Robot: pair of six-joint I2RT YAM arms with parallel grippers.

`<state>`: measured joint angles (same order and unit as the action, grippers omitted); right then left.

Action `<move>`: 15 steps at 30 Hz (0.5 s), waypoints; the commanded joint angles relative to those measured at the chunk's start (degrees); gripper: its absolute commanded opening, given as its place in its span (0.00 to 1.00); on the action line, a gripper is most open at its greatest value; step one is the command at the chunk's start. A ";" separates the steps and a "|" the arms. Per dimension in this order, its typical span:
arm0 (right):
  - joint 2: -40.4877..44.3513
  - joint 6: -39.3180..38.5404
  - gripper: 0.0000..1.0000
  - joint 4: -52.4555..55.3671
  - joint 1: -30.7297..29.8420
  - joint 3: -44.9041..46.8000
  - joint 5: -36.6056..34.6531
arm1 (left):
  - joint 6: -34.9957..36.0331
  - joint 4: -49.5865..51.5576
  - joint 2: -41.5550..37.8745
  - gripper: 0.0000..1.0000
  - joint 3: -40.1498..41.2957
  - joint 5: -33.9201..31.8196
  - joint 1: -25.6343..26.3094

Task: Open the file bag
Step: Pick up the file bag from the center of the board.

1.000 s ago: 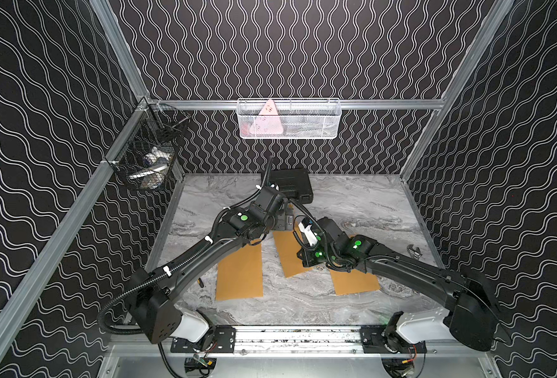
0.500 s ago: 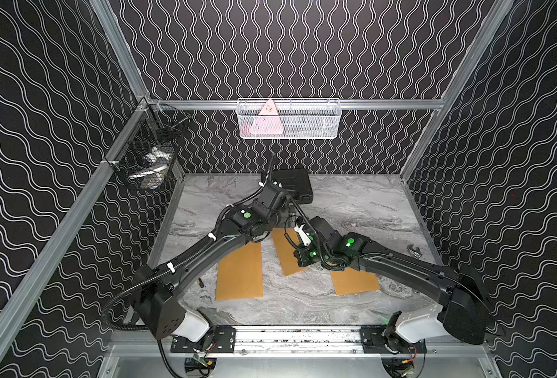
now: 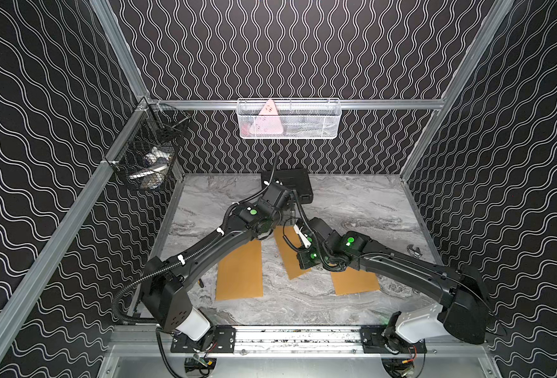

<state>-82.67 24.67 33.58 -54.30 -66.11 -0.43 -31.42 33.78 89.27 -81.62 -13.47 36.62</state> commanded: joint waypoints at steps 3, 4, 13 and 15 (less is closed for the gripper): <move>0.76 -3.13 0.00 -6.60 -0.54 -1.43 1.29 | -1.26 -1.46 1.33 0.66 -0.12 2.54 0.12; 0.67 -3.21 0.00 -6.75 -0.54 -1.56 1.31 | -1.40 -1.44 1.47 0.64 -0.21 2.70 0.16; -0.29 -3.48 0.00 -6.87 -0.63 -3.31 1.22 | -2.41 -2.33 1.60 0.38 0.23 3.72 0.06; -0.29 -3.48 0.00 -6.78 -0.63 -3.59 1.11 | -2.51 -2.40 1.52 0.30 0.37 3.80 0.04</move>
<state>-83.05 24.43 34.13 -54.52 -68.42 0.19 -33.17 30.85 90.32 -81.71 -10.76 36.62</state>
